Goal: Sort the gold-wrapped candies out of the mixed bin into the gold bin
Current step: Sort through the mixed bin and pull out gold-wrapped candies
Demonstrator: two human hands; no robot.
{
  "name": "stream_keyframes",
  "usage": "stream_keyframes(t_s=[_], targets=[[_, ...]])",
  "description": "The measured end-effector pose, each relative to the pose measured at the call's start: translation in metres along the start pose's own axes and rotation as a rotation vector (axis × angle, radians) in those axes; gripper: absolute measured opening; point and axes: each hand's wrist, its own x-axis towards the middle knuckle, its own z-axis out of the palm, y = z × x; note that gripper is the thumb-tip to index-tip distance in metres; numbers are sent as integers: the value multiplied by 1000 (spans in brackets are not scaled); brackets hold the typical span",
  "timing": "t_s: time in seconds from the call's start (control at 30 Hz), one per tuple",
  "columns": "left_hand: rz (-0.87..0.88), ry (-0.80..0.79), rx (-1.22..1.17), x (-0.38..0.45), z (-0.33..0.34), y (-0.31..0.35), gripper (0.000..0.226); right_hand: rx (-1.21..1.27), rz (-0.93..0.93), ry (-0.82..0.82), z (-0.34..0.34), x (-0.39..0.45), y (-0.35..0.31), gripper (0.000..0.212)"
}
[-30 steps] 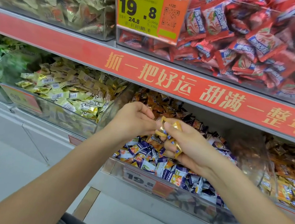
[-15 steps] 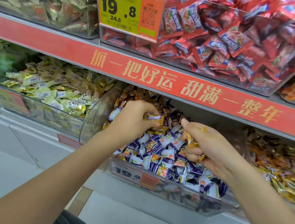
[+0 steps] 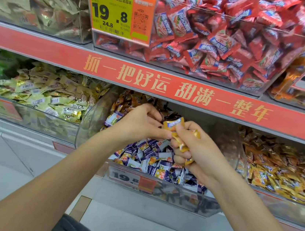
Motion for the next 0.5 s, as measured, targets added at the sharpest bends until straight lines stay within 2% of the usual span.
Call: stream_keyframes(t_s=[0.07,0.17,0.23,0.4,0.5], targets=[[-134,-86,-207,-1,-5,2,36,167,74,21,-9,-3,-6,19],[-201,-82,-327,-4,-11,2,29,186,80,61,-27,-15,-16,20],[-208,-74,-252,-4,-12,1,28,149,39,106,-41,-27,-21,20],[-126,-39,132,-3,-10,-3,19,61,-107,261,-93,-56,-27,20],[-133,-38,210,-4,-7,-4,16,-72,-153,501,-127,-56,-24,16]])
